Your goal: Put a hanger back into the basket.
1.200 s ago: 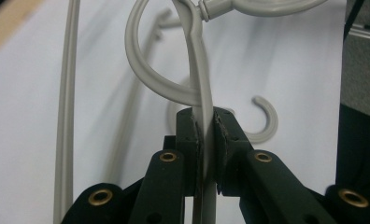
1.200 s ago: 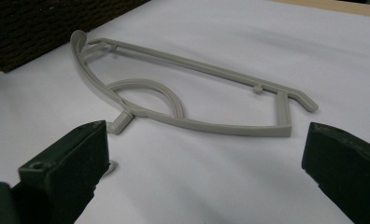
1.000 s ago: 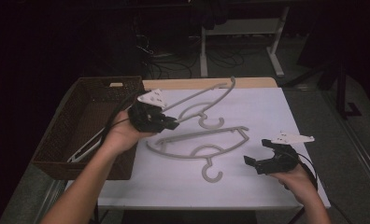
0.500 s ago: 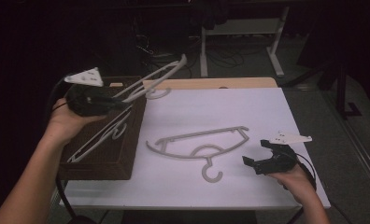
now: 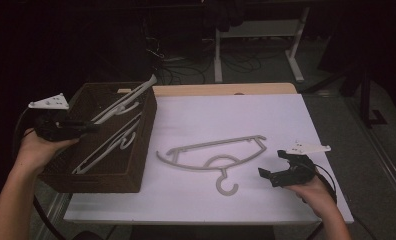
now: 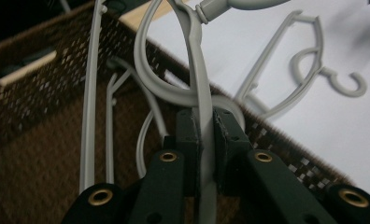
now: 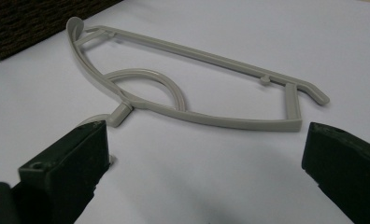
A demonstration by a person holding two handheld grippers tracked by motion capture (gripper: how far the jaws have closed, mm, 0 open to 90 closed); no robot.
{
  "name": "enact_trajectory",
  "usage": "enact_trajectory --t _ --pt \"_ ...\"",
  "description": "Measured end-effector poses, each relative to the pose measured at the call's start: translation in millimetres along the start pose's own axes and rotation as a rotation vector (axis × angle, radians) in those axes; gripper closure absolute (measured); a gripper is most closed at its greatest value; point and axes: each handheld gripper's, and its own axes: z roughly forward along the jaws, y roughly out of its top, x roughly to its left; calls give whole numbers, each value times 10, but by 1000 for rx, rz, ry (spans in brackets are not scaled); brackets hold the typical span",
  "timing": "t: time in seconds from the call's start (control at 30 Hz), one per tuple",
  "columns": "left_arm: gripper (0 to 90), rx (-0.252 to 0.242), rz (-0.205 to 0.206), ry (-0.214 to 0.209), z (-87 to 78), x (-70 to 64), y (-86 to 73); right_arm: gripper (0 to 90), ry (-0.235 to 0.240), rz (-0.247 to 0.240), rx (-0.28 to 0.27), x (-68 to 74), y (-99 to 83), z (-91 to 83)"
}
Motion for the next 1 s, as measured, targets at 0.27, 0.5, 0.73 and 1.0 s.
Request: enact_trajectory --t 0.27,0.5,0.73,1.0 --pt "822 8 -67 -1 -2 121 -175 5 -1 3 0 -8 -3 5" --pt "822 25 -82 -14 47 121 -234 5 0 2 0 -5 -4 6" --pt "821 94 -97 -22 277 171 -319 5 0 0 1 -6 -1 9" --pt "738 123 -136 -16 402 294 -498 5 -2 4 -2 -15 -6 -1"
